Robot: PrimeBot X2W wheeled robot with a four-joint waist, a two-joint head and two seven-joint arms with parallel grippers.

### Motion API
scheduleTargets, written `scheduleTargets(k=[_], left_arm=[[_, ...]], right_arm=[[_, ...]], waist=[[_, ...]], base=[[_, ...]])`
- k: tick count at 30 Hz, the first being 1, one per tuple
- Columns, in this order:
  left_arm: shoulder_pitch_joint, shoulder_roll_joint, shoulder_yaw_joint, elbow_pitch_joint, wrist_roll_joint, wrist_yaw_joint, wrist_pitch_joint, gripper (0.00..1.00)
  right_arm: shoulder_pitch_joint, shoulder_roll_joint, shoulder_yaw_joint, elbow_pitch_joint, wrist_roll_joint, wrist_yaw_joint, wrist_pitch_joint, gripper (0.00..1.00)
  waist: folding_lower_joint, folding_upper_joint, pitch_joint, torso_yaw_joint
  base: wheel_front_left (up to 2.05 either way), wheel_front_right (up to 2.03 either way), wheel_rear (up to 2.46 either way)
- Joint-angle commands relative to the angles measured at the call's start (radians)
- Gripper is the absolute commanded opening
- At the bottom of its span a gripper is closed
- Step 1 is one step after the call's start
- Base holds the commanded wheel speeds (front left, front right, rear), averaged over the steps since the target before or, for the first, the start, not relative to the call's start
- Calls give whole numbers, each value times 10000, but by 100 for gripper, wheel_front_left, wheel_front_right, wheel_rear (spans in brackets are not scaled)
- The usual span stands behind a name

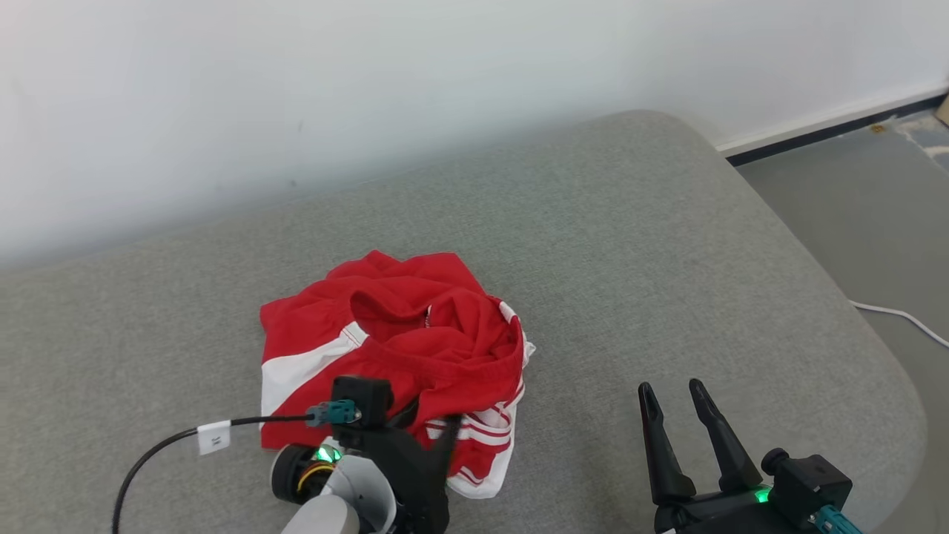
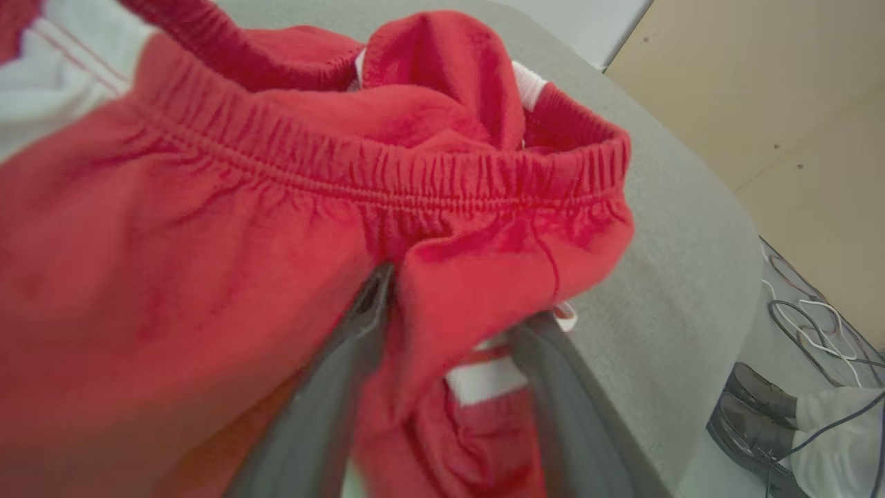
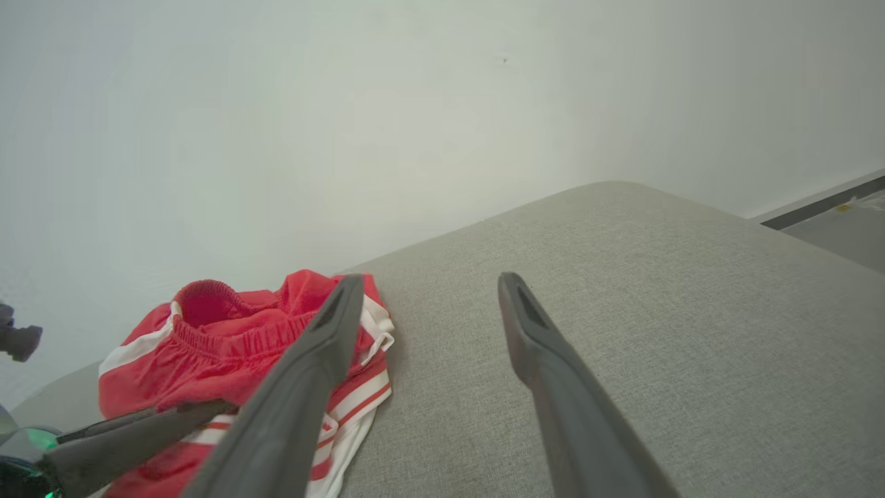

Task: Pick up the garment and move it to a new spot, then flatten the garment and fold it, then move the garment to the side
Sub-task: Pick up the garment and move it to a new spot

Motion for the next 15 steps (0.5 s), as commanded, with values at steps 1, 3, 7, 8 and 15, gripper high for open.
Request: scheduleTargets(k=[1, 3, 7, 8, 15], left_arm=[[-15, -15, -102, 39, -146, -25, 114, 100], [-100, -25, -229, -133, -265, -10, 136, 100], [197, -35, -460, -899, -614, -27, 436, 100], [296, -24, -489, -1177, -681, -19, 538, 100], [708, 707, -407, -3442, -505, 467, 1344, 100]], right_arm=[[53, 11, 21, 21, 37, 34, 13, 100], [102, 11, 39, 22, 71, 34, 32, 100], [237, 6, -20, 12, 88, 34, 52, 100], [266, 8, -29, 10, 83, 34, 51, 100], [410, 8, -141, -87, 50, 34, 142, 100]], waist=[[-1, 0, -234, 330], [-1, 0, -365, 502], [-1, 0, -607, 849], [-1, 0, -658, 924], [-1, 0, -834, 1211]], base=[[0, 0, 0], [0, 0, 0], [0, 0, 0], [0, 0, 0], [0, 0, 0]])
